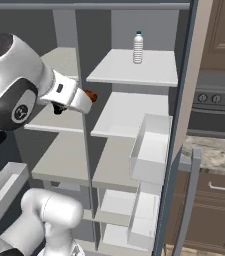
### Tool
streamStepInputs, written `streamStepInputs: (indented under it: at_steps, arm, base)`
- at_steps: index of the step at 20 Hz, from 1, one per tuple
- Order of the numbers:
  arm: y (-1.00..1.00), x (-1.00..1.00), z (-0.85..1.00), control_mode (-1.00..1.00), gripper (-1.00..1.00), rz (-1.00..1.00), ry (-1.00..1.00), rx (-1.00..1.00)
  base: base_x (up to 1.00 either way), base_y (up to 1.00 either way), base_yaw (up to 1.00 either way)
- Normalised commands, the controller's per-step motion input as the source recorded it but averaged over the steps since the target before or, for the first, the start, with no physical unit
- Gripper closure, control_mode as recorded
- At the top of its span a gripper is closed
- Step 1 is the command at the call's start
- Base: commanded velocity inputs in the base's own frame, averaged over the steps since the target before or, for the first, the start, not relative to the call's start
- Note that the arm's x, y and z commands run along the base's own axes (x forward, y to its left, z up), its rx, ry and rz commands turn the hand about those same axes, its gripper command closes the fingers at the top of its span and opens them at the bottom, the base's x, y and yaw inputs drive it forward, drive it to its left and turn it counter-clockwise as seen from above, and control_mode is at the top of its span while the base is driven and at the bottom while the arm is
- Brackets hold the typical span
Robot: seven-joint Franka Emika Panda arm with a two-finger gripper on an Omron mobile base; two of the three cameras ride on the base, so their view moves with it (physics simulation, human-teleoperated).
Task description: There's a chicken drumstick in the fridge that needs to be moved to the freezer for freezing. Pick up the chicken drumstick from the fridge, place it on any shelf in the freezer, and close the fridge and freezer doors when done.
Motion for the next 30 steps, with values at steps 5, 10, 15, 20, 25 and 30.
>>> streamStepInputs:
  at_steps: [5, 10, 15, 20, 25, 30]
  arm:
    - [1.00, -0.34, -0.12, -1.00, 1.00, 0.09, -0.32, 0.38]
    - [0.86, 0.00, 0.17, -1.00, 1.00, 0.11, -0.30, 0.27]
    - [0.61, 0.00, 0.55, -1.00, 1.00, 0.11, -0.06, 0.06]
    - [0.66, 0.01, 0.42, -1.00, 1.00, 0.09, 0.00, -0.06]
    - [0.19, 0.23, 0.16, -1.00, 1.00, 0.04, 0.00, -0.04]
    - [-0.19, 0.37, 0.01, -1.00, 1.00, 0.05, -0.01, 0.00]
  base:
    - [0.00, 0.00, 0.00]
    - [0.00, 0.00, 0.00]
    - [0.00, 0.00, 0.00]
    - [0.00, 0.00, 0.00]
    - [0.00, 0.00, 0.00]
    - [0.00, 0.00, 0.00]
